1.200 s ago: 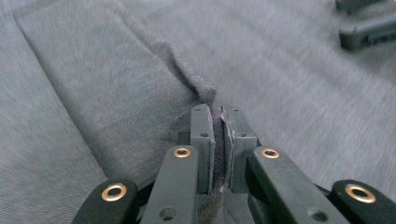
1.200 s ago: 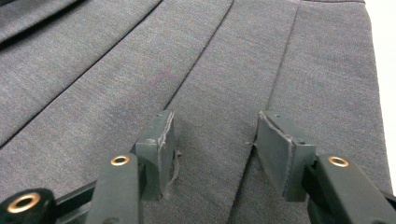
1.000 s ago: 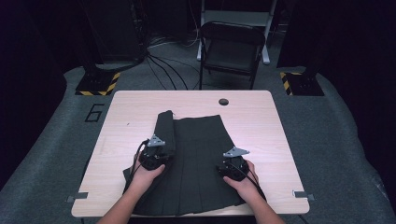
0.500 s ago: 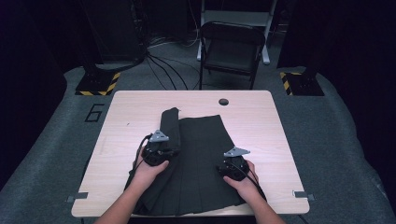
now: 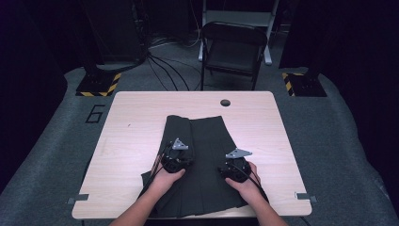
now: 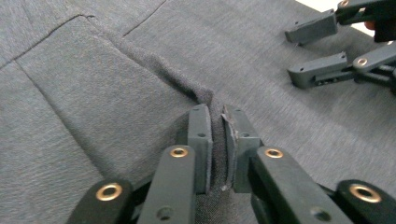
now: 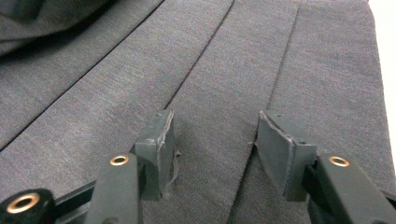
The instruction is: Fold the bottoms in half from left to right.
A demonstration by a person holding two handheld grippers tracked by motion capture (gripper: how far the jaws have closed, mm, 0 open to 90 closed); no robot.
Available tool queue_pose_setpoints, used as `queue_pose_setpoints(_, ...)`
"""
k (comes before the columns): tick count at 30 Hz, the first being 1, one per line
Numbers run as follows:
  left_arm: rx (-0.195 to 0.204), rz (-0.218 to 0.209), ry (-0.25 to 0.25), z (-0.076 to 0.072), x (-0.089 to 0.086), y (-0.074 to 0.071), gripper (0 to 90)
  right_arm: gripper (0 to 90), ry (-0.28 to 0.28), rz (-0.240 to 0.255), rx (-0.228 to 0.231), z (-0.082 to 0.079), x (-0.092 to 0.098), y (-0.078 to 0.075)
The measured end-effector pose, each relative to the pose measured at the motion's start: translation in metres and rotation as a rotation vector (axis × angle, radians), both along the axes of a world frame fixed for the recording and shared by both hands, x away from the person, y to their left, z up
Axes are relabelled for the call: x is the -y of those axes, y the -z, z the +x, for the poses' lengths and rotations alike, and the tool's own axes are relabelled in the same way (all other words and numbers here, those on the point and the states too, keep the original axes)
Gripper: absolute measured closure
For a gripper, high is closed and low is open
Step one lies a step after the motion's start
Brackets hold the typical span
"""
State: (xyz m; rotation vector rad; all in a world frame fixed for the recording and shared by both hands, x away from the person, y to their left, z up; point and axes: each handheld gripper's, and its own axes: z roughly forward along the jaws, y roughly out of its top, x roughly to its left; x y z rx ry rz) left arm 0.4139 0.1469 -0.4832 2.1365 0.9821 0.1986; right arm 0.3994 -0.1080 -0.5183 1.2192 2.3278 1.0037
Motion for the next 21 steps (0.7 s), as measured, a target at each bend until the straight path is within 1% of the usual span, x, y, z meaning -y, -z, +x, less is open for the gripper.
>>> queue_pose_setpoints(3, 0.015, -0.064, -0.014, -0.002, -0.003, -0.008, 73.6, 46.5, -0.001, -0.002, 0.003, 0.000, 0.000, 0.000)
queue_pose_setpoints(4, 0.018, -0.092, -0.022, -0.003, -0.005, -0.013, 71.1, 46.5, -0.002, -0.002, 0.004, 0.000, 0.000, 0.000)
queue_pose_setpoints(6, 0.038, -0.130, -0.029, -0.006, -0.012, -0.025, 65.1, 46.5, -0.001, 0.000, 0.005, 0.000, 0.000, 0.000)
queue_pose_setpoints(7, 0.060, -0.136, -0.035, -0.007, -0.017, -0.030, 62.1, 46.5, 0.000, -0.001, 0.002, 0.000, 0.000, 0.000)
queue_pose_setpoints(8, 0.069, -0.147, -0.045, -0.008, -0.023, -0.035, 60.4, 46.4, 0.001, 0.002, 0.001, 0.000, 0.000, 0.000)
queue_pose_setpoints(9, 0.081, -0.149, -0.050, -0.008, -0.030, -0.040, 59.2, 46.4, -0.002, -0.003, 0.004, 0.000, 0.000, 0.000)
queue_pose_setpoints(10, 0.083, -0.147, -0.056, -0.009, -0.037, -0.044, 57.7, 46.4, -0.003, -0.003, 0.005, 0.000, 0.001, 0.000)
queue_pose_setpoints(11, 0.094, -0.145, -0.070, -0.009, -0.044, -0.046, 56.8, 46.4, -0.005, -0.003, 0.006, 0.000, 0.001, 0.000)
queue_pose_setpoints(12, 0.103, -0.134, -0.076, -0.009, -0.052, -0.048, 56.6, 46.3, -0.002, -0.003, 0.006, 0.000, 0.001, 0.000)
queue_pose_setpoints(13, 0.100, -0.135, -0.100, -0.009, -0.061, -0.048, 56.2, 46.3, -0.003, -0.004, 0.007, 0.000, 0.001, 0.000)
queue_pose_setpoints(14, 0.099, -0.126, -0.119, -0.009, -0.069, -0.047, 56.2, 46.2, -0.004, -0.004, 0.009, 0.000, 0.001, 0.000)
queue_pose_setpoints(17, 0.077, -0.124, -0.161, -0.008, -0.089, -0.043, 56.2, 46.0, -0.004, -0.004, 0.009, 0.000, 0.001, 0.001)
queue_pose_setpoints(18, 0.078, -0.109, -0.166, -0.008, -0.096, -0.041, 56.2, 46.0, -0.006, -0.004, 0.011, 0.001, 0.001, 0.001)
queue_pose_setpoints(21, 0.083, -0.086, -0.192, -0.011, -0.112, -0.036, 56.3, 46.0, -0.004, -0.003, 0.012, 0.001, 0.001, 0.001)
